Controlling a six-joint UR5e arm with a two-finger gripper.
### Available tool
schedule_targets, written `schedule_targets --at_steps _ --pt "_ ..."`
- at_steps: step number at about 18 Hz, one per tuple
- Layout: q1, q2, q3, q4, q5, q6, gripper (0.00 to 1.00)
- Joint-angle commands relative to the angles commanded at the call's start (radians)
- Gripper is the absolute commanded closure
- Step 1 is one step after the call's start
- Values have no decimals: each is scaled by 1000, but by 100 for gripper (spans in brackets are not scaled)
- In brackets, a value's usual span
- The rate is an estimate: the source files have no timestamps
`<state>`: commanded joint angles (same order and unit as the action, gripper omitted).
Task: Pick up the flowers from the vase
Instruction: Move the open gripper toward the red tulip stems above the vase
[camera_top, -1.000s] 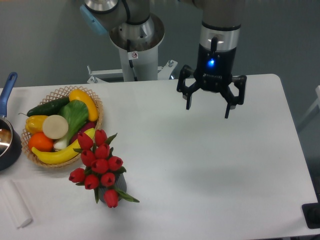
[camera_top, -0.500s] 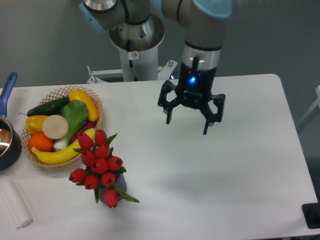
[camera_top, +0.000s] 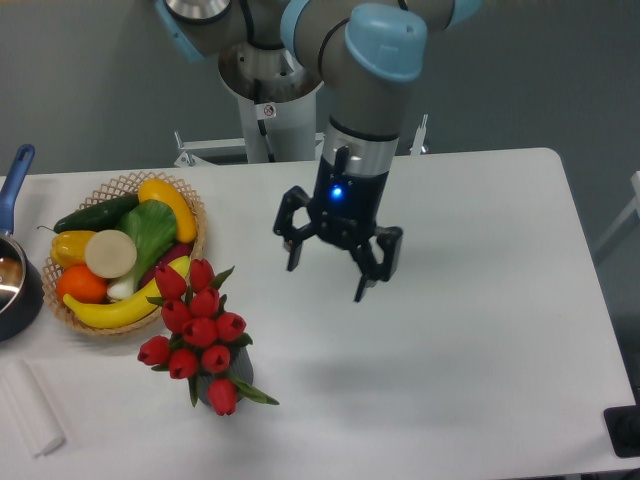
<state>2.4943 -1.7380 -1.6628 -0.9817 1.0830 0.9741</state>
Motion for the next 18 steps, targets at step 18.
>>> schedule_targets --at_steps 18 --pt "-63 -121 -65 141 -230 71 0"
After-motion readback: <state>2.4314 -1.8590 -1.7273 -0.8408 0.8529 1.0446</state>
